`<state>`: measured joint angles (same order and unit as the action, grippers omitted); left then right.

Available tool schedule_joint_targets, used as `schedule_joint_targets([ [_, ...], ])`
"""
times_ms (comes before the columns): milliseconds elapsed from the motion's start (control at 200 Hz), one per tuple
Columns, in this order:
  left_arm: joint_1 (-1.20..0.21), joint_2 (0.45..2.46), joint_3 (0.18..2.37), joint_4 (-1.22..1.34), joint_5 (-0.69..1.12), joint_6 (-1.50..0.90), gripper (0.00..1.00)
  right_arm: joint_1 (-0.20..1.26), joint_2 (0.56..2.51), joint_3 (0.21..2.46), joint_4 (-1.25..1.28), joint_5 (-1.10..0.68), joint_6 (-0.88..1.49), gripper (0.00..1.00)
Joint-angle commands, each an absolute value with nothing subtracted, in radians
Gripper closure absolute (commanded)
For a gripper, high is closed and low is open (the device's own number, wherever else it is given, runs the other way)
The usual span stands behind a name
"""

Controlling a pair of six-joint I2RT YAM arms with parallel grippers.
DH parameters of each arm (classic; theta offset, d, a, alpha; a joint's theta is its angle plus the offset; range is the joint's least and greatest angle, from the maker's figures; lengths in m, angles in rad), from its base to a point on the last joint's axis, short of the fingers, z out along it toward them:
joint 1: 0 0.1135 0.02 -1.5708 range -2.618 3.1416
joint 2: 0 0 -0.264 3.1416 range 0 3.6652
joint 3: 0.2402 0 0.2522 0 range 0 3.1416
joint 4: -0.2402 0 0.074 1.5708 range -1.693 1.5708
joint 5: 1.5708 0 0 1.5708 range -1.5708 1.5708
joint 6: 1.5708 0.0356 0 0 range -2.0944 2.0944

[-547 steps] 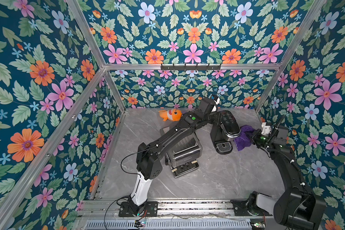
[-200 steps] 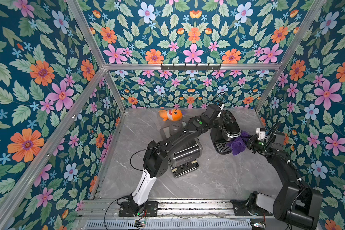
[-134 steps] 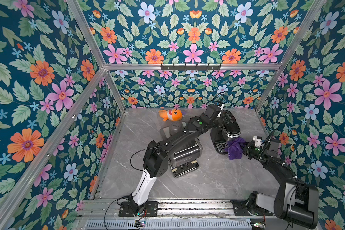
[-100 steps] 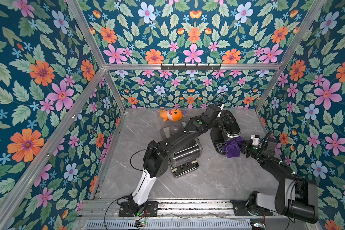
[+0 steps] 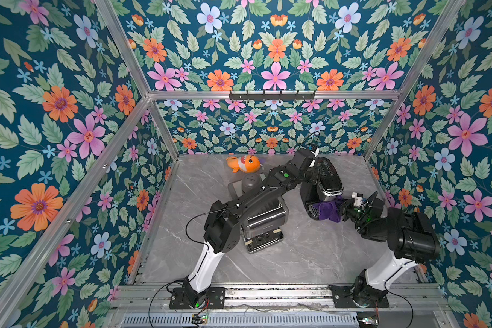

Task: Wipe the surface of a coffee machine
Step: Wipe the dirt from the surface of the coffee machine.

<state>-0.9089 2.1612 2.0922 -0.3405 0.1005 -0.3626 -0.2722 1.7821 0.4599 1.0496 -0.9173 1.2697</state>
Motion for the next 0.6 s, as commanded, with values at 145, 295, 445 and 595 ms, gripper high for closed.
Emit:
schedule_joint_targets([
  [145, -0.91, 2.174, 2.074, -0.417, 0.143, -0.368, 0.52, -0.22, 1.871, 0.424, 1.422, -0.916, 1.428, 1.0],
  [295, -0.91, 2.17, 2.064, -0.416, 0.142, -0.371, 0.52, -0.181, 1.868, 0.41, 1.422, -0.886, 1.416, 1.0],
  [445, -0.91, 2.166, 2.051, -0.414, 0.145, -0.374, 0.52, -0.16, 1.859, 0.391, 1.423, -0.869, 1.411, 1.0],
  [595, -0.91, 2.162, 2.042, -0.408, 0.147, -0.377, 0.52, -0.109, 1.843, 0.374, 1.423, -0.852, 1.414, 1.0],
])
